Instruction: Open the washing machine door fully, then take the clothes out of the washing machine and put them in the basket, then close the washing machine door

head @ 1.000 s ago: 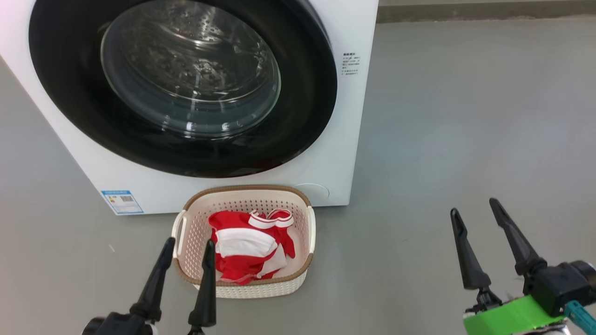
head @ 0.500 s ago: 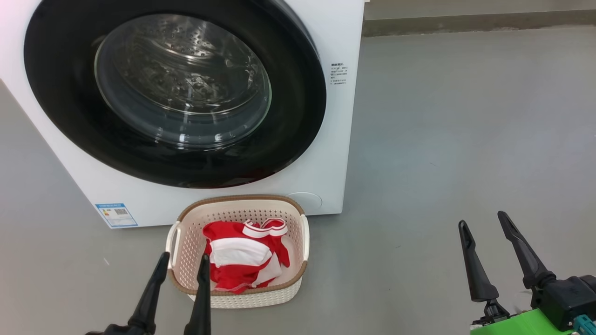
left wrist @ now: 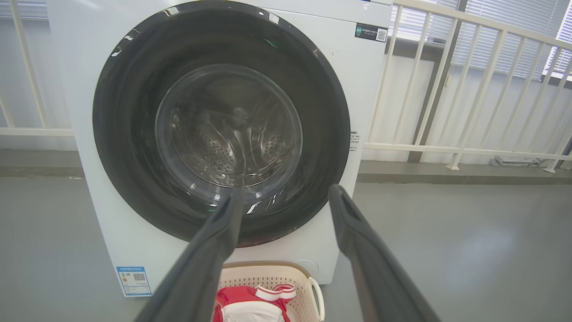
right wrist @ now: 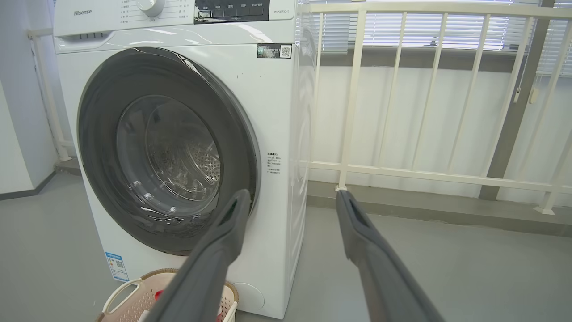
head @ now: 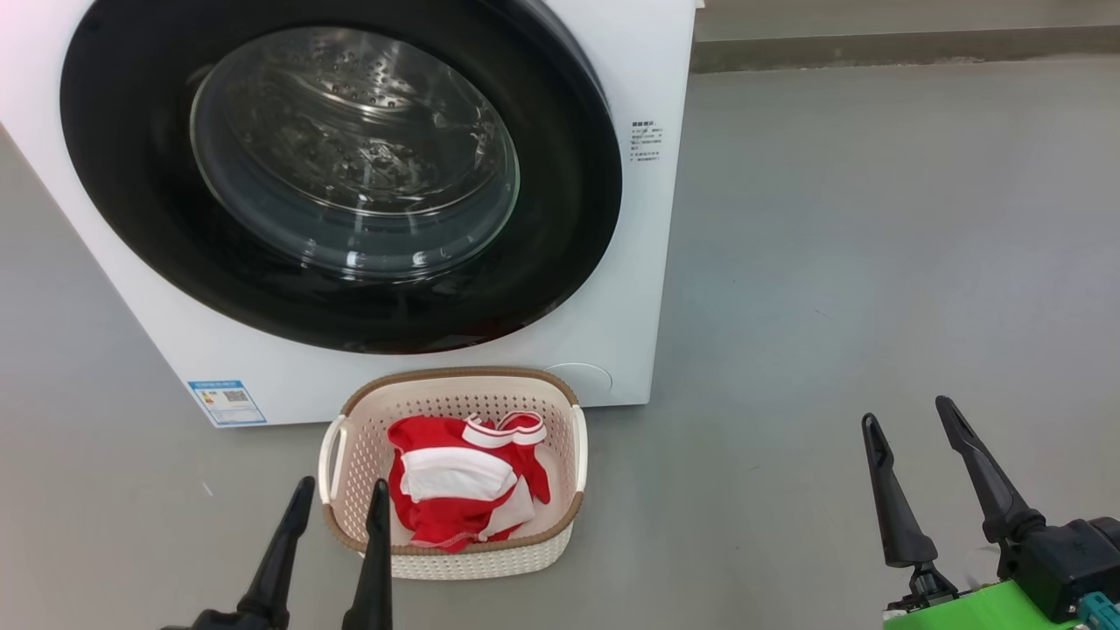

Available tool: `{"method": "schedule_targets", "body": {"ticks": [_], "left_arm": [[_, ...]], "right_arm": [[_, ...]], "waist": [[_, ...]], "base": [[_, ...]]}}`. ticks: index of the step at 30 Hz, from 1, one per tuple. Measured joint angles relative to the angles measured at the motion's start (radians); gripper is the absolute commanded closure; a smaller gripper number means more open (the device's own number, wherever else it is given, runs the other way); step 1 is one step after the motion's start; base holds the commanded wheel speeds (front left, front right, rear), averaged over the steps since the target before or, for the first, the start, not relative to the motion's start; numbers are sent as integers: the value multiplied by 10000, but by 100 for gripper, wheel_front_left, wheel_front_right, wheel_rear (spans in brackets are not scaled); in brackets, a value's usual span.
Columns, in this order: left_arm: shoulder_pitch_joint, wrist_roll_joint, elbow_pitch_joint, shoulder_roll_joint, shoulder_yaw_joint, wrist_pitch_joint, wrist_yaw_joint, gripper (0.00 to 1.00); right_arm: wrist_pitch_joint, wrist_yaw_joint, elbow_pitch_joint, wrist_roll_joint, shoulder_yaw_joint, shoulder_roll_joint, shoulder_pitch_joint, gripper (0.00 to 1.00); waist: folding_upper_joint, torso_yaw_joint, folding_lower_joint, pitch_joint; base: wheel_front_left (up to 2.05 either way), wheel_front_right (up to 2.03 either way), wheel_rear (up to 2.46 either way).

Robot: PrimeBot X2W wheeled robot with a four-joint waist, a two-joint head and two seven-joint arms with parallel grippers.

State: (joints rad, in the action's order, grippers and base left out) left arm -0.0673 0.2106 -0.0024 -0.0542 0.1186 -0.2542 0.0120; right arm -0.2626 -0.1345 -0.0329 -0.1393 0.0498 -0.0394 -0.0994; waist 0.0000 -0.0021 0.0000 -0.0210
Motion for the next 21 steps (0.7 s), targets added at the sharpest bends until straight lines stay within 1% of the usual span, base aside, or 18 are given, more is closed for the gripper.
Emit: {"method": "schedule_targets", "body": {"ticks": [3, 4, 9, 15, 17, 21], "left_arm": [[0, 0, -17, 10, 2, 2, -27, 0], [0, -2, -29, 10, 2, 2, -29, 100], [-217, 59, 665, 63, 107, 82, -27, 100], [-219, 746, 717, 59, 92, 240, -36, 100], [-217, 997, 752, 59, 84, 255, -42, 100], [-192, 1432, 834, 56, 58, 345, -115, 100]], "right_arm": [[0, 0, 0, -2, -4, 0, -1, 0], [0, 0, 4, -2, -4, 2, -3, 100], [4, -2, 727, -56, -31, 150, -198, 100], [159, -2, 809, -765, -31, 144, -231, 100], [178, -2, 857, -1039, -33, 140, -229, 100], [270, -2, 951, -1544, -35, 132, -214, 100]], "waist": [[0, 31, 0, -15], [0, 47, 0, -18], [0, 50, 0, -15], [0, 48, 10, -25], [0, 47, 3, -16], [0, 46, 3, 8]], "base": [[0, 0, 0], [0, 0, 0], [0, 0, 0], [0, 0, 0], [0, 0, 0], [0, 0, 0]]}}
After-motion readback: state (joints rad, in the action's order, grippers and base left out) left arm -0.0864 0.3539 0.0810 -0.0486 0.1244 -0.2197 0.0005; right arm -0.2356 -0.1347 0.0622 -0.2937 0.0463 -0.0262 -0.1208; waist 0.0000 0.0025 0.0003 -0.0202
